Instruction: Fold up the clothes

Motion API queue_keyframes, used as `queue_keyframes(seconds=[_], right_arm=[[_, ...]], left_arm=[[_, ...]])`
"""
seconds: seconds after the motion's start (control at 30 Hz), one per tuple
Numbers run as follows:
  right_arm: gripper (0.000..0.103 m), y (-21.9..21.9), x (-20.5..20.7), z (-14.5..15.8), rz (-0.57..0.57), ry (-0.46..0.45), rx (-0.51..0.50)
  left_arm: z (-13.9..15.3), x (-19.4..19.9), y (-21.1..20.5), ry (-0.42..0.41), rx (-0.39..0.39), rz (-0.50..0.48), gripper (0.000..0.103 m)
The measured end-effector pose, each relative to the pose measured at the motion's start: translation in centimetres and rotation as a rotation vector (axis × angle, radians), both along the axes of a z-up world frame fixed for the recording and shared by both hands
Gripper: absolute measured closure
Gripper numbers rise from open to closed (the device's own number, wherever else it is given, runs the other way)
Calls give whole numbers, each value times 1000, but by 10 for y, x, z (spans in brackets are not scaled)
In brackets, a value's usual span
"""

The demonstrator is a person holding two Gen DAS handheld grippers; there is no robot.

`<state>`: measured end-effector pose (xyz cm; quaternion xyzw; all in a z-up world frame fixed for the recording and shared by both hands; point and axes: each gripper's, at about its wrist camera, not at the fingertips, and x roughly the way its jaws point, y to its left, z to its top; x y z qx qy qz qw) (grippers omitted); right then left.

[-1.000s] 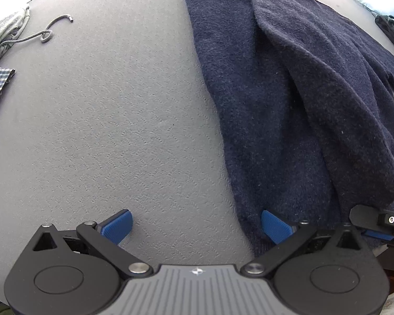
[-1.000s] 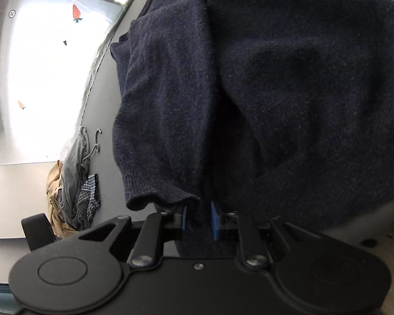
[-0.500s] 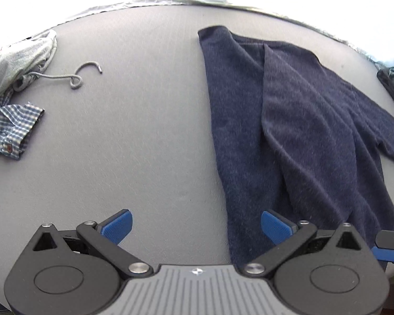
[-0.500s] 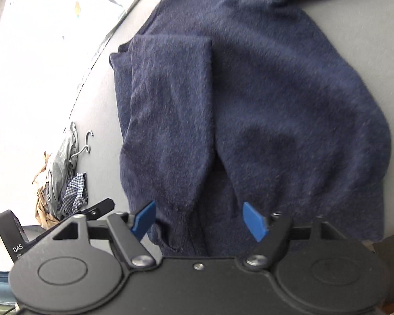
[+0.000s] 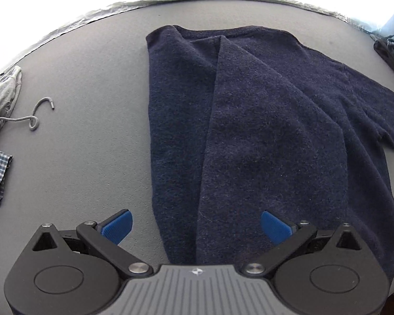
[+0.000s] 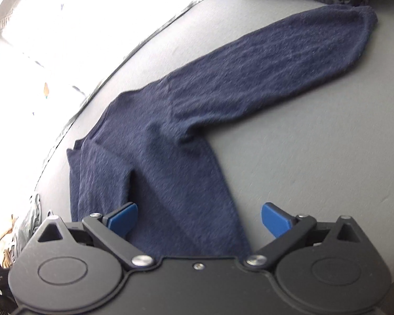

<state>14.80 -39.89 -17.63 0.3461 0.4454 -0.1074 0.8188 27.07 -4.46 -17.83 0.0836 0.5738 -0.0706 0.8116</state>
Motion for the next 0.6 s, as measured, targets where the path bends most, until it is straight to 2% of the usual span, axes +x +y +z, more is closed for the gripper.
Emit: queue_keyframes(seconds=[0.07,0.13,0.27,0.5,0.6], right_arm=[[0,-16,8,-7,-37,5,-48],[0,-34,19,-14,-59,43,-142],[0,-78,43,-26,-125,84,-264],[0,-149,76,-37,-214,61,-454],[1,-168,81,-45,-221,83,-496]], left_arm=[[-7,8,-12,11,41,-21,0],[-11,17,-22,15,80,-47,0],[-16,42,-31,19,107,-69,0],[-32,94,-45,67,170,-26,0],[-35,104,-50,84,179,-23,0]])
